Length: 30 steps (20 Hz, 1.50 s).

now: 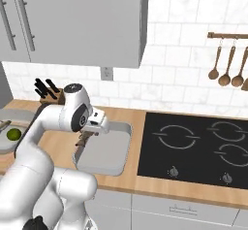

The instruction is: Place one lime and one fish in each tupperware on the nearby counter, to pack two identical lunches.

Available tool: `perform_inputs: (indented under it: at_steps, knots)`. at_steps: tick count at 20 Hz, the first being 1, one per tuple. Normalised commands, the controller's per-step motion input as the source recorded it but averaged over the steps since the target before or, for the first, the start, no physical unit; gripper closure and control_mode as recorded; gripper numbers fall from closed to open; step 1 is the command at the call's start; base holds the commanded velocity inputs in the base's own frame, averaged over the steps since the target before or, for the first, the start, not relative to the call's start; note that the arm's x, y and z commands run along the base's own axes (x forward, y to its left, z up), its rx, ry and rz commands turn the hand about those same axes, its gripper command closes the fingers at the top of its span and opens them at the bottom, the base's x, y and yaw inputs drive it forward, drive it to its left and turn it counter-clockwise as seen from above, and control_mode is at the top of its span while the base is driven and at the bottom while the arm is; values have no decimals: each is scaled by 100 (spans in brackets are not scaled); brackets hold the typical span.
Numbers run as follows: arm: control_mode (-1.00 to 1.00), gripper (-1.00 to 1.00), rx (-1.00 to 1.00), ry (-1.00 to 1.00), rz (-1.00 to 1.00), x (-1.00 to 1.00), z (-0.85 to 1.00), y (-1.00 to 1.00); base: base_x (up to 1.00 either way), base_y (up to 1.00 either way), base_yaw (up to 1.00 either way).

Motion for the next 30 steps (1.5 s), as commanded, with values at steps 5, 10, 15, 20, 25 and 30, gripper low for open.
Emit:
perform_inputs:
  at_steps: [5, 10, 15, 20, 25, 30]
  knots:
    - [-100, 100, 4, 0, 0, 68, -61, 0, 0, 0, 0]
    - [-100, 100, 2, 0, 4, 18, -54, 0, 0, 0, 0]
    - [-100, 100, 2, 0, 1, 4, -52, 0, 0, 0, 0]
    - [-100, 100, 1, -1, 2, 3, -43, 4, 0, 0, 0]
    - [-100, -100, 0, -5, 4, 13, -26, 18, 0, 0, 0]
    - [-100, -100, 0, -5, 3, 19, -4, 4, 0, 0, 0]
